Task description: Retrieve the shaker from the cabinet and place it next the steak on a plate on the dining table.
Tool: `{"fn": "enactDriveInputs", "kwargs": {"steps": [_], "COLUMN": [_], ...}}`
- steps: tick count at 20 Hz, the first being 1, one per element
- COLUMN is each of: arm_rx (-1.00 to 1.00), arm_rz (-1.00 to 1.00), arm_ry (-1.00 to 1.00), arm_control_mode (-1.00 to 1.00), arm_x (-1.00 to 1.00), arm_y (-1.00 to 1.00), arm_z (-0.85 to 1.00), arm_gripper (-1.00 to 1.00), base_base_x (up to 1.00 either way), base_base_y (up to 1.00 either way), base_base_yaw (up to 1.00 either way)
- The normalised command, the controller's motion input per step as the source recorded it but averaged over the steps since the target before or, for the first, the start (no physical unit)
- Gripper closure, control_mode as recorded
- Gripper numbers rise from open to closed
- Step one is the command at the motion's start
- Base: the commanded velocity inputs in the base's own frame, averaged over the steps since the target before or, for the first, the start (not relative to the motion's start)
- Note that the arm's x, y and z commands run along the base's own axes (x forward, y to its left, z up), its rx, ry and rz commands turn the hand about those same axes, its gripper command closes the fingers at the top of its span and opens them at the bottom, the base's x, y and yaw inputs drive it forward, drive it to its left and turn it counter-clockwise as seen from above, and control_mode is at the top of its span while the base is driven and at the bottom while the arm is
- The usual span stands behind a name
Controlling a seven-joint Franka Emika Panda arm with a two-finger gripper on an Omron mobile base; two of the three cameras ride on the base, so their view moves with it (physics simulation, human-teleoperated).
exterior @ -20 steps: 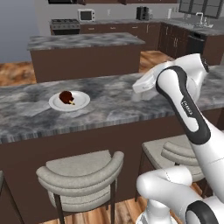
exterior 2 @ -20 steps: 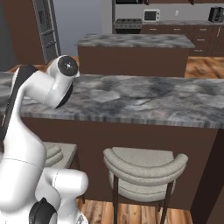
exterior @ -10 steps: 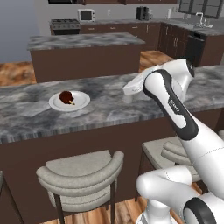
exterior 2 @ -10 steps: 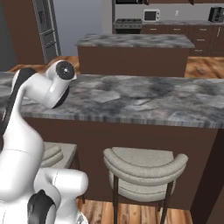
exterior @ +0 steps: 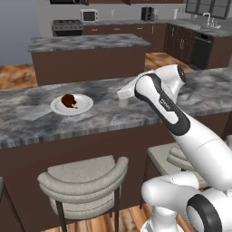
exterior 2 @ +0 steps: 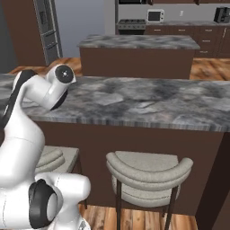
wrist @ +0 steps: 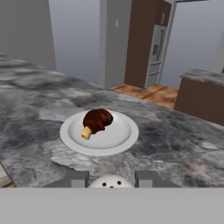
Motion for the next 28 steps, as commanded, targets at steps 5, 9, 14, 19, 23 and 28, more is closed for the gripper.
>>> {"fn": "enactDriveInputs", "kwargs": {"steps": [5,9,14,19,23,28], "arm_rx": [0.00,0.00,0.00,0.00,0.00,0.00], "arm_rz": [0.00,0.00,0.00,0.00,0.00,0.00], "arm_ry": [0.00,0.00,0.00,0.00,0.00,0.00], "arm_control_mode": [-1.00,-1.00,-1.00,-1.00,-1.00,-1.00], "arm_x": [0.34,0.34,0.35,0.38,0.36,0.34], "arm_y": [0.15,0.17,0.17,0.17,0.06,0.00], "arm_z": [-0.17,-0.15,-0.16,-0.19,-0.19,-0.19], "arm_gripper": [1.00,1.00,1.00,1.00,1.00,1.00], "base_base_x": [0.00,0.00,0.00,0.00,0.00,0.00], "base_base_y": [0.00,0.00,0.00,0.00,0.00,0.00], "base_base_yaw": [0.00,0.00,0.00,0.00,0.00,0.00]}}
